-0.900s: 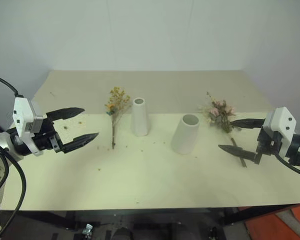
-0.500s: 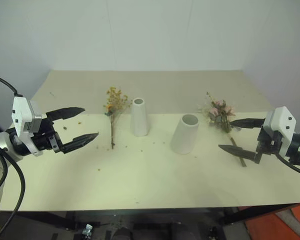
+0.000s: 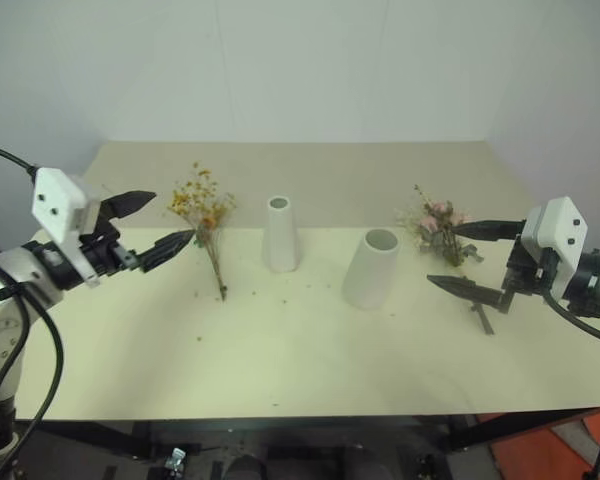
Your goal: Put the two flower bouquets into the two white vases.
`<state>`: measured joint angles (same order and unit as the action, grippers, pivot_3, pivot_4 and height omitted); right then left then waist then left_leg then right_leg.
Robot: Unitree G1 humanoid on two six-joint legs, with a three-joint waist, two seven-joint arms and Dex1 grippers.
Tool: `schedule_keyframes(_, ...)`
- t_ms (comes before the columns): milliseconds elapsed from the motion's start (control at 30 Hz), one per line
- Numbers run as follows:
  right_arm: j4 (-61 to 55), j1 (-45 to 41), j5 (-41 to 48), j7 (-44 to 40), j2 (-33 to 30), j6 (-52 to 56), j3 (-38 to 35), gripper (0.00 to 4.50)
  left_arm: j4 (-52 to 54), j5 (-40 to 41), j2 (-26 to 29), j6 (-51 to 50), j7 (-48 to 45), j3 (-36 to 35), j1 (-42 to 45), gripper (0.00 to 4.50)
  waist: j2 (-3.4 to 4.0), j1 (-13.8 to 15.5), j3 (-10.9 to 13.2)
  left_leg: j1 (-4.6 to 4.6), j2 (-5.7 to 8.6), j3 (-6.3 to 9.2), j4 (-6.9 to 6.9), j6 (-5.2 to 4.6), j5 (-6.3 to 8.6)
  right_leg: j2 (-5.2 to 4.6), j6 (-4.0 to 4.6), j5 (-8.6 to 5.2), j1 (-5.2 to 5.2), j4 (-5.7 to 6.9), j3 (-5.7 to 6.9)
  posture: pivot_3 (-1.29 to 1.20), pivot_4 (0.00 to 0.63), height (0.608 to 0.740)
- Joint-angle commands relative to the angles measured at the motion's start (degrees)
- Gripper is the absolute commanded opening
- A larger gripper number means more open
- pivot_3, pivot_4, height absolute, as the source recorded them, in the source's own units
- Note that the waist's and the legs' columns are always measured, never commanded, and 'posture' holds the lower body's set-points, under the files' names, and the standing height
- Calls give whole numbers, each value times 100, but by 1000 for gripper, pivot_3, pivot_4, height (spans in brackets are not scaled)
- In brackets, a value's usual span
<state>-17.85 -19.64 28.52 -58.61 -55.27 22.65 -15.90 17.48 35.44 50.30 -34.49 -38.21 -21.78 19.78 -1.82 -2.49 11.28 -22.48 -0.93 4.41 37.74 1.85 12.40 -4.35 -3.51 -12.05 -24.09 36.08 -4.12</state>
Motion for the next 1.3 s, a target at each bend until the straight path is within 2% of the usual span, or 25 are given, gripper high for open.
schedule_keyframes(33,-265,-486,182,197,148,134,203,4481,347,-451,-374,-1147,1489,588,551,4500,-1,1,0,-1,1,1,0,0,0,-2,-2,1,1,-1,0,0,150,740)
schedule_keyframes(133,-378,-853,195,203,379,192,603,4481,239,-762,-1073,-2493,2633,1094,1227,4500,-2,16,-1,-4,5,6,3,0,0,-1,-9,6,2,-2,1,0,150,740)
schedule_keyframes(233,-389,-1041,112,214,535,201,902,4481,-393,-1163,-1887,-4023,3619,1095,2056,4500,-5,36,-1,-10,8,12,6,0,0,-1,-11,8,0,-1,4,0,150,740)
schedule_keyframes(300,-323,-1169,-5,229,622,160,1108,4481,-747,-1278,-2345,-4765,3895,885,2491,4500,-5,23,-1,-14,10,15,7,0,0,-1,-12,9,-3,-4,6,0,150,740)
schedule_keyframes(400,-246,-1286,-93,236,694,132,1254,4481,-1137,-1478,-2584,-5179,3995,758,2822,4500,-5,-21,-1,-20,12,14,6,0,0,-2,-10,10,-12,-3,5,0,150,740)
schedule_keyframes(467,-178,-1374,-159,234,741,105,1331,4481,-1593,-1691,-2647,-5135,4101,757,2966,4500,-5,-22,-1,-19,11,15,4,0,0,0,28,33,-16,1,5,0,150,740)
schedule_keyframes(767,-182,-1775,-74,210,1023,218,1471,4481,-3386,-2242,-2609,-3778,3899,1056,3381,4500,-5,15,-1,-18,13,15,3,4,-2,-3,34,37,-13,-3,6,0,150,740)
schedule_keyframes(1100,-231,-1698,-166,262,1034,247,1469,4481,-4125,-2294,-2808,-3189,3368,1319,3799,4500,-5,36,-1,-33,17,16,4,7,-4,-7,29,46,-18,-13,9,0,150,740)
schedule_keyframes(1300,-286,-1578,-197,346,1048,278,1437,4481,-5241,-2545,-2879,-2454,3480,1334,4076,4500,-5,-1,-1,-33,18,15,4,7,-4,-6,29,46,-19,-12,8,0,150,740)
